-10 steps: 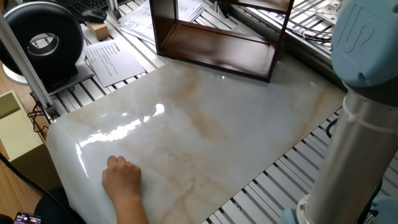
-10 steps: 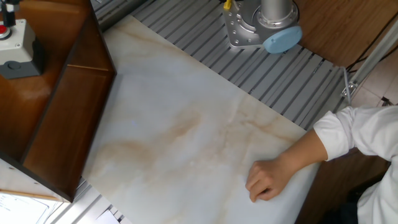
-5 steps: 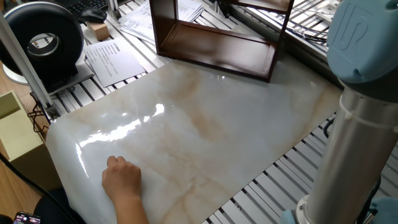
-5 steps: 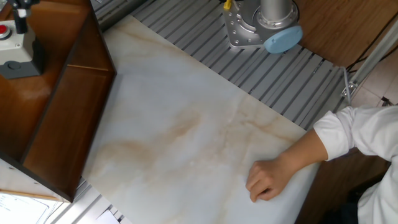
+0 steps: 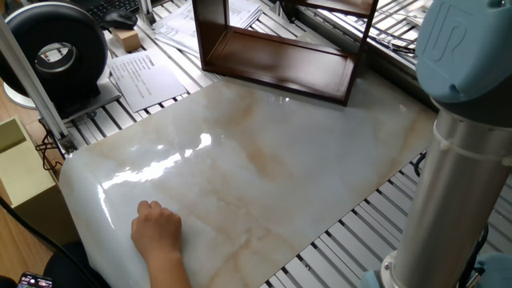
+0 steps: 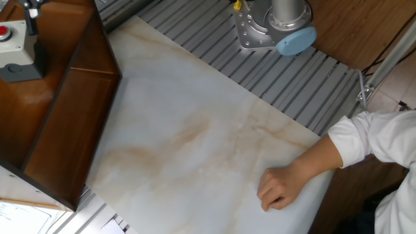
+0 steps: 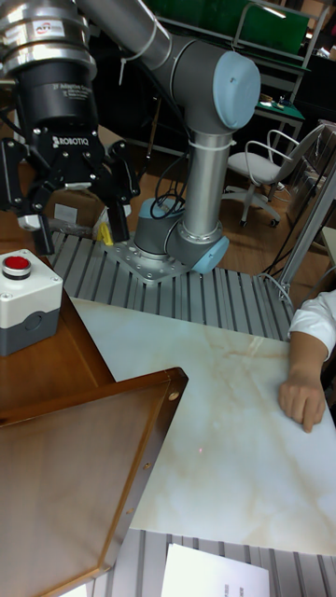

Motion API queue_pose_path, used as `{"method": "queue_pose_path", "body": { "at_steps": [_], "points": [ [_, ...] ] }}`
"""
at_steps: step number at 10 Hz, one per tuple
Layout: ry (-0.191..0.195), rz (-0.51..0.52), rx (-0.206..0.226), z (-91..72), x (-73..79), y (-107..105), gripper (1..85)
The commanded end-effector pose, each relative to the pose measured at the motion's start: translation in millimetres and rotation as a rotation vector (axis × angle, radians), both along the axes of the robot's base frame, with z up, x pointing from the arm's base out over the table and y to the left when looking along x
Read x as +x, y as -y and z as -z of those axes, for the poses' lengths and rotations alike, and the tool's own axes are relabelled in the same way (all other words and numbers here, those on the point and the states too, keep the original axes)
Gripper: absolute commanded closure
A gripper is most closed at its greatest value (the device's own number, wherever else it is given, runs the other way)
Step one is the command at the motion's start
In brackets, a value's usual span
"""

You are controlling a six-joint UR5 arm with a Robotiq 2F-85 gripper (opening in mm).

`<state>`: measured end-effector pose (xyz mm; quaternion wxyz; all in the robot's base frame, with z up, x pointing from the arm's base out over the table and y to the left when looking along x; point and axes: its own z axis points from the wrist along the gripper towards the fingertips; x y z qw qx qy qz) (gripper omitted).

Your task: Take the object down from the shelf

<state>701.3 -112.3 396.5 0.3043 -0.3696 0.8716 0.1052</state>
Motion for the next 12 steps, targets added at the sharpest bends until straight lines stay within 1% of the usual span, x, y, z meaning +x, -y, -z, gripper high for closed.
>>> {"method": "queue_pose_path", "body": {
  "at_steps": [1, 2, 4, 5, 6, 8, 10, 11, 12],
  "points": [
    [0.043, -0.011, -0.030, -5.3, 6.9, 5.2, 0.7],
    [0.054, -0.002, -0.067, -4.0, 10.0, 13.7, 0.7],
    [0.047, 0.018, -0.112, -1.7, 9.7, 26.7, 0.7],
    [0.042, 0.016, -0.112, -0.7, 7.0, 28.2, 0.7],
    [0.050, 0.009, -0.119, -0.5, 7.8, 29.2, 0.7],
    [0.045, -0.014, -0.120, 3.6, 4.1, 27.7, 0.7],
    [0.039, -0.046, -0.094, 11.5, -4.0, 23.2, 0.7],
    [0.044, -0.060, -0.082, 15.8, -7.1, 22.3, 0.7],
    [0.048, -0.070, -0.080, 19.6, -10.2, 23.4, 0.7]
  ]
}}
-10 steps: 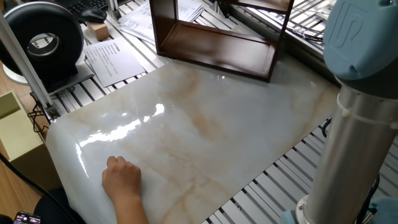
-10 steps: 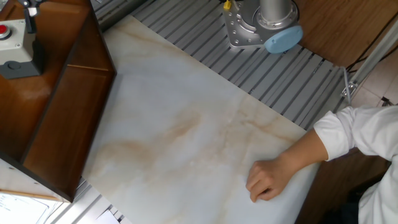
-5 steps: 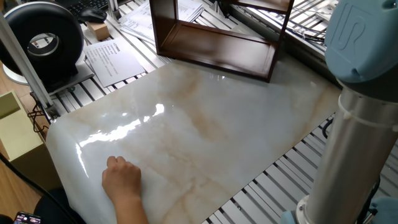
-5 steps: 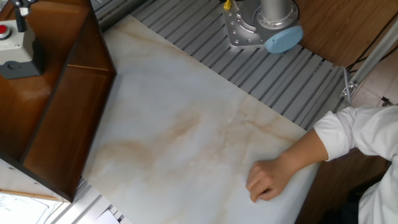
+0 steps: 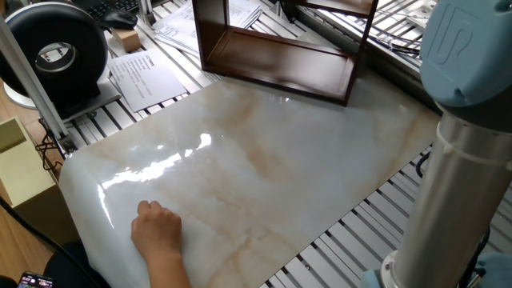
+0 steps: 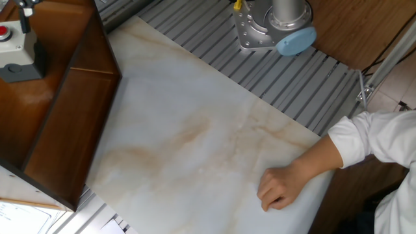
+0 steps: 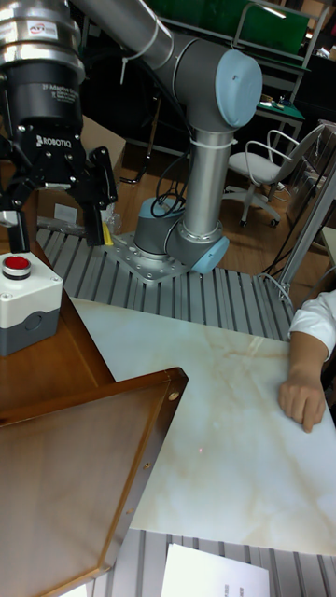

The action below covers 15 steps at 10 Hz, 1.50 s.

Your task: Take the object down from the shelf

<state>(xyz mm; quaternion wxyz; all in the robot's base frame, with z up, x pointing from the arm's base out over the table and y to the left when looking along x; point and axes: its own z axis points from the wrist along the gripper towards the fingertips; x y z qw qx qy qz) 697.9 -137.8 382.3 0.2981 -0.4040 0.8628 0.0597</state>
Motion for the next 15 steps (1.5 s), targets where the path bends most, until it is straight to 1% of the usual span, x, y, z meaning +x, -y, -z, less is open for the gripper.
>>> {"method": "queue_pose_path", "body": {
  "at_steps": [1, 2, 3, 6, 7, 10, 11, 13, 15],
  "points": [
    [0.005, -0.035, 0.018, 5.1, -10.5, 0.9, 0.7],
    [-0.009, -0.033, 0.006, 3.9, -14.4, 4.6, 0.7],
    [-0.011, -0.034, 0.001, 4.7, -16.0, 6.5, 0.7],
    [0.003, -0.043, -0.030, 5.9, -14.9, 14.2, 0.7],
    [-0.002, -0.051, -0.033, 8.2, -18.0, 14.9, 0.7],
    [-0.006, -0.070, -0.038, 10.8, -29.4, 22.4, 0.7],
    [-0.015, -0.088, -0.018, 13.1, -35.5, 17.8, 0.7],
    [-0.021, -0.099, -0.015, 12.7, -39.6, 17.7, 0.7],
    [-0.028, -0.088, -0.019, 14.5, -39.7, 19.6, 0.7]
  ]
}}
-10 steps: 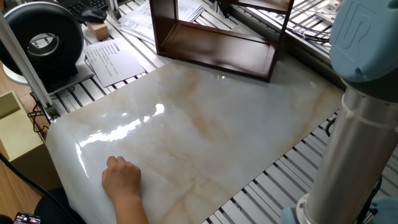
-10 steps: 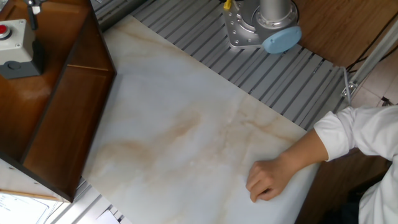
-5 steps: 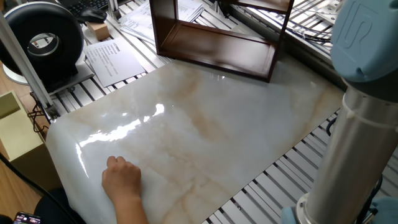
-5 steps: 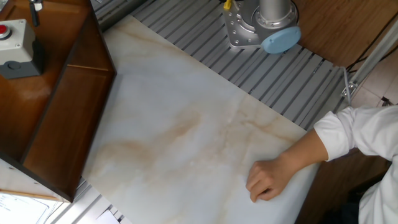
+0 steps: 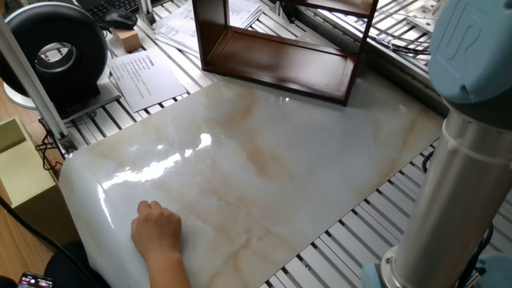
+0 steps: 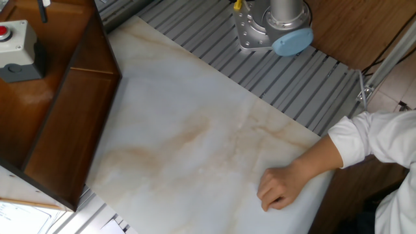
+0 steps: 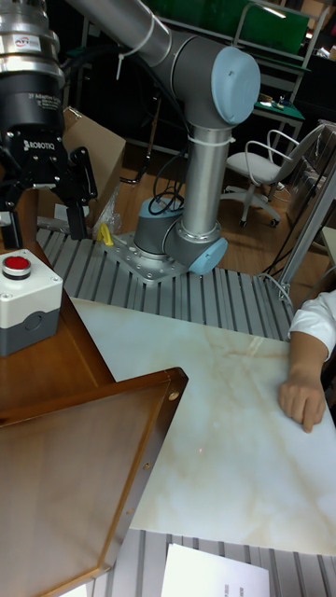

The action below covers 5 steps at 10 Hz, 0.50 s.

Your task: Take the object down from the shelf

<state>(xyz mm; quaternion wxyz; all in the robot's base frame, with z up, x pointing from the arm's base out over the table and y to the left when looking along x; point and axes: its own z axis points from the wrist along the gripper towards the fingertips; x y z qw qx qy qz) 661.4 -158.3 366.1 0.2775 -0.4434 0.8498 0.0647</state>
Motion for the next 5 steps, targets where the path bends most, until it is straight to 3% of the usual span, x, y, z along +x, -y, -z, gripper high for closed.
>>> {"method": "queue_pose_path", "body": {
  "at_steps": [1, 5],
  "points": [
    [-0.002, -0.005, 0.012, -1.9, -2.9, -1.8, 0.7],
    [-0.058, -0.006, -0.013, 3.1, -16.3, 4.4, 0.7]
  ]
}}
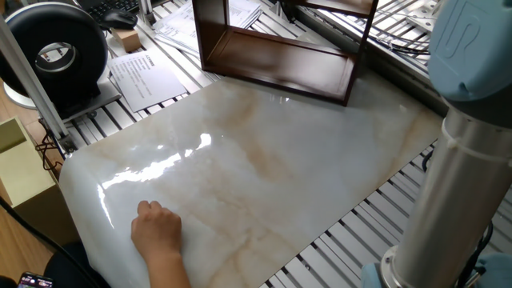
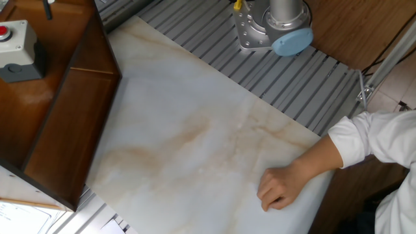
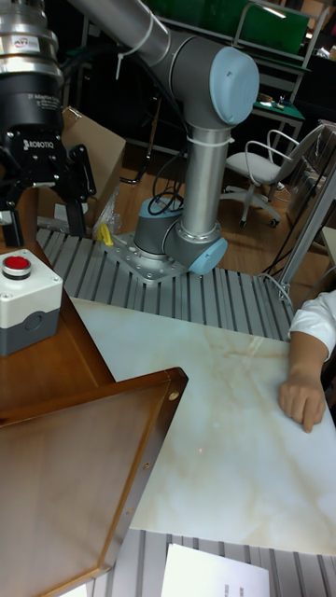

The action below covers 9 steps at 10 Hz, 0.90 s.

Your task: Take the object down from the shelf

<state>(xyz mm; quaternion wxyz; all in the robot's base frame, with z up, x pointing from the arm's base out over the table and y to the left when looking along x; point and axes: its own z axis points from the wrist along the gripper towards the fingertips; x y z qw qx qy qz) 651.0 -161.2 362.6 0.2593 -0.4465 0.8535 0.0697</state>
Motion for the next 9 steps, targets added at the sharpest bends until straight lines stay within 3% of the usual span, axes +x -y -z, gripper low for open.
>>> {"method": "queue_pose_path", "body": {
  "at_steps": [1, 6, 8, 9],
  "points": [
    [-0.004, 0.012, -0.008, -1.6, -0.8, 3.3, 0.7],
    [-0.004, 0.034, -0.033, -0.7, 1.3, 10.7, 0.7],
    [0.033, 0.080, -0.062, -2.4, 13.0, 22.2, 0.7],
    [0.033, 0.109, -0.064, -2.4, 15.1, 25.9, 0.7]
  ]
}}
